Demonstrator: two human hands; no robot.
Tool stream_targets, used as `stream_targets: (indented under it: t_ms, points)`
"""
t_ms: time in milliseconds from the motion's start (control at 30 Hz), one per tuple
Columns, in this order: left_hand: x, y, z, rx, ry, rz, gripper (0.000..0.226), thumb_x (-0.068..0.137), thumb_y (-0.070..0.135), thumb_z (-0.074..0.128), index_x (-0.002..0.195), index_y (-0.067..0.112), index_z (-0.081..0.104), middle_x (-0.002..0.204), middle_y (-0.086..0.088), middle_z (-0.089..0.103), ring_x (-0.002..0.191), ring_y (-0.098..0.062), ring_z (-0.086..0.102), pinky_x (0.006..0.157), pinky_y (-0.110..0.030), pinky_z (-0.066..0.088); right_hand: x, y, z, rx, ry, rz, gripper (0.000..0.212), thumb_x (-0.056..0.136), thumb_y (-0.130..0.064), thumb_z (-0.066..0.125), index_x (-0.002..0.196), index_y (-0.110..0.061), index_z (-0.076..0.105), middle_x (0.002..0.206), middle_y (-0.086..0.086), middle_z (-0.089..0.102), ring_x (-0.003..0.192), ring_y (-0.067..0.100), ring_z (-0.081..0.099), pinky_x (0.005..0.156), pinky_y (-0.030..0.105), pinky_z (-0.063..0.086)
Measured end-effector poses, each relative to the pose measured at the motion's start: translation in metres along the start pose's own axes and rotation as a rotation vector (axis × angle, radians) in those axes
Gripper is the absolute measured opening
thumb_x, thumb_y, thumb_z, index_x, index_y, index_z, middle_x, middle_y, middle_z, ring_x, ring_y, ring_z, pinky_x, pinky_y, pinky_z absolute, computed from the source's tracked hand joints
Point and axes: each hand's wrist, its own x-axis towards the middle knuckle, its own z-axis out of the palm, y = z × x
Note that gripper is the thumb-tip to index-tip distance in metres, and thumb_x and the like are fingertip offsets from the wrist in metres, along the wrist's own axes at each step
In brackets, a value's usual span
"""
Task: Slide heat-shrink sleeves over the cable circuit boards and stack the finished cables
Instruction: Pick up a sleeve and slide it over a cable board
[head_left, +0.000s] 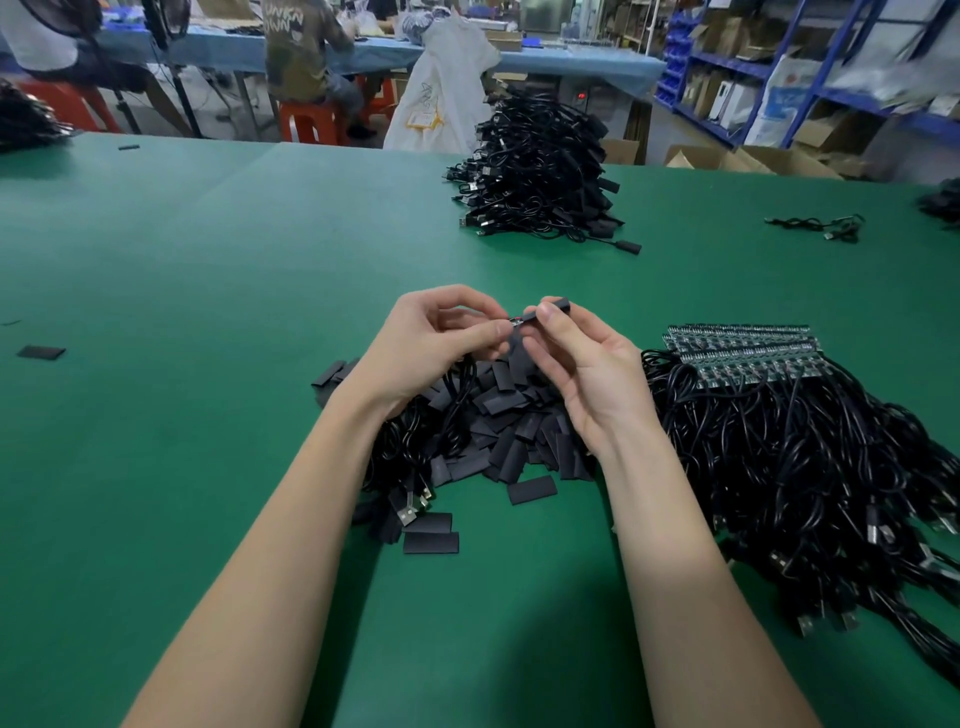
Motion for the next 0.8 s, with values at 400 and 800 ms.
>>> stream_targets:
  t_ms: [400,800]
  points:
    - [0.0014,-0.0055,-0.0006,0.014,-0.025,0.026,0.008,0.086,0.006,0.077,0.086,0.013,0.078,0.08,-0.011,0.077,0.074,-0.016,0.073,0.073,-0.02,0.056,-0.0033,0.0002,0.0012,-0.045,-0.047,-0.008,0.007,0.093,-0.003,0.068,0.096,-0.008,0.073,0.093,0.01,0.077,0.086,0.015,0.074,0.076,0.023,0.059]
    - [-0.0001,-0.0028,0.0032,0.076,-0.012,0.093,0.008,0.086,0.002,0.077,0.091,0.007,0.074,0.082,-0.01,0.077,0.074,-0.019,0.074,0.073,-0.023,0.058,-0.0017,0.0011,0.0022,-0.023,0.019,0.012,0.004,0.092,-0.004,0.071,0.094,-0.006,0.073,0.09,0.008,0.077,0.079,0.014,0.074,0.074,0.022,0.059]
